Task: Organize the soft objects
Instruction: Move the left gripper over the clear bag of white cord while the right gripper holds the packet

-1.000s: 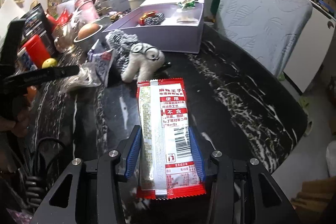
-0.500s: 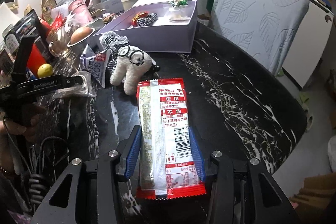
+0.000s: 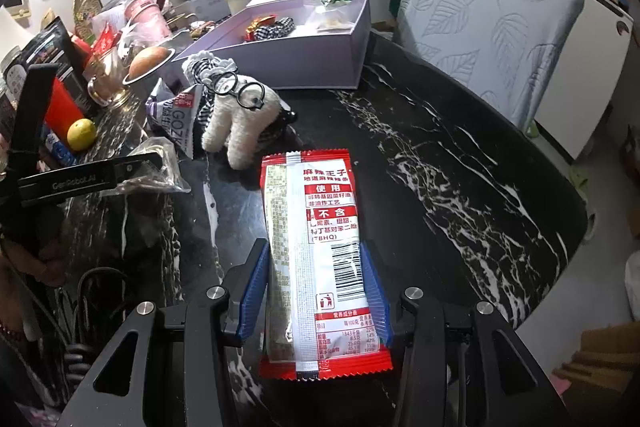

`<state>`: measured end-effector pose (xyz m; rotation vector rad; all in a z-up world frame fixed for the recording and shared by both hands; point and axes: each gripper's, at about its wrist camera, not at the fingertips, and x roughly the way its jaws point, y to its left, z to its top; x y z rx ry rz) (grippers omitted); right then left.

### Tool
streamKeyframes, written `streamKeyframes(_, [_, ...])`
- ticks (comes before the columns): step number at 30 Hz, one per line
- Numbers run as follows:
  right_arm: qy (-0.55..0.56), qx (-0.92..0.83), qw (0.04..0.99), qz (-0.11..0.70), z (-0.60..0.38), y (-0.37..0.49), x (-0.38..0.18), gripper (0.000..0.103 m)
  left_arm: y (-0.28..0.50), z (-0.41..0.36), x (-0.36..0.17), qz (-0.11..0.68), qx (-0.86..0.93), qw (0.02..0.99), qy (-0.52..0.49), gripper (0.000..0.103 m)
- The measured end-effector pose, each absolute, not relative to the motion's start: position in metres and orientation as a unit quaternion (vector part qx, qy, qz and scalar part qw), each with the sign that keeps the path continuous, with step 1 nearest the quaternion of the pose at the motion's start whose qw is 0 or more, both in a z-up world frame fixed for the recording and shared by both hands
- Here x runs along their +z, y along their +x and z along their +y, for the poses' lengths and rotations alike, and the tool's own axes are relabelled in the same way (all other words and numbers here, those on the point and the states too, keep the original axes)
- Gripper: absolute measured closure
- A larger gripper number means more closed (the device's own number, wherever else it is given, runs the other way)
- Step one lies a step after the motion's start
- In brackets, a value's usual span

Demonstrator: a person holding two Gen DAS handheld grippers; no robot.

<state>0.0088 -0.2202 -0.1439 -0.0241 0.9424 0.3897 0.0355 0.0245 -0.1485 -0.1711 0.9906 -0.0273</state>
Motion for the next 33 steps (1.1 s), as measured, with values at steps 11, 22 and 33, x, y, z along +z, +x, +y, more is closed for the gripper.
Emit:
streamKeyframes(11, [-0.004, 0.182, 0.876, 0.447, -0.229, 0.003, -0.143, 0.058, 0.006, 0.003, -0.14, 0.477, -0.055, 0.875, -0.065, 0.049])
streamKeyframes(22, [-0.001, 0.181, 0.876, 0.446, -0.232, -0.001, -0.143, 0.058, -0.01, -0.009, -0.143, 0.493, -0.064, 0.866, -0.05, 0.031])
streamKeyframes(33, [0.006, 0.181, 0.876, 0.447, -0.236, -0.003, -0.143, 0.058, -0.013, -0.004, -0.141, 0.501, -0.056, 0.859, -0.094, 0.024])
